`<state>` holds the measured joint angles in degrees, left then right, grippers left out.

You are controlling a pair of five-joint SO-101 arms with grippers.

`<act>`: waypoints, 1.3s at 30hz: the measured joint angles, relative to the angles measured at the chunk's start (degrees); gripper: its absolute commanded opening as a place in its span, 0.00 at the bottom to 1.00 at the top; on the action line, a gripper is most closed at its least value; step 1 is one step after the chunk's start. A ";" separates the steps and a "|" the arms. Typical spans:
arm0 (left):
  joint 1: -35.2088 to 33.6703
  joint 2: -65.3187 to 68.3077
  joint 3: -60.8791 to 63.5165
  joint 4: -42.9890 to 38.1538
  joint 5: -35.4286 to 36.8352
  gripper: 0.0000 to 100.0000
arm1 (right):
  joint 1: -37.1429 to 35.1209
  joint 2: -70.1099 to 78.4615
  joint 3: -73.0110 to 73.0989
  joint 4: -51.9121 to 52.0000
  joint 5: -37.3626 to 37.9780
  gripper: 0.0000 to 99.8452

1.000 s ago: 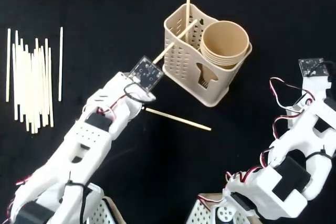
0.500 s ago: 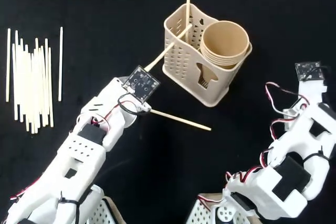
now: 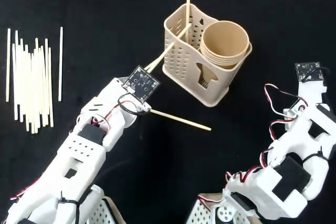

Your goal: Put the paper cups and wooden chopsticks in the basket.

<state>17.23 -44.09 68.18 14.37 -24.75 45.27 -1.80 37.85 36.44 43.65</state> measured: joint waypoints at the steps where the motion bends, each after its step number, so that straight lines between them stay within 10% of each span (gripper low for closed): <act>1: 0.00 0.00 0.18 0.00 0.00 0.08 | 0.00 0.00 0.00 0.00 0.00 0.17; 39: -3.25 -0.70 -0.70 3.25 -1.93 0.10 | 0.00 0.00 0.00 0.00 0.00 0.17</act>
<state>13.98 -44.79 67.47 17.63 -26.68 45.27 -1.80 37.85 36.44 43.65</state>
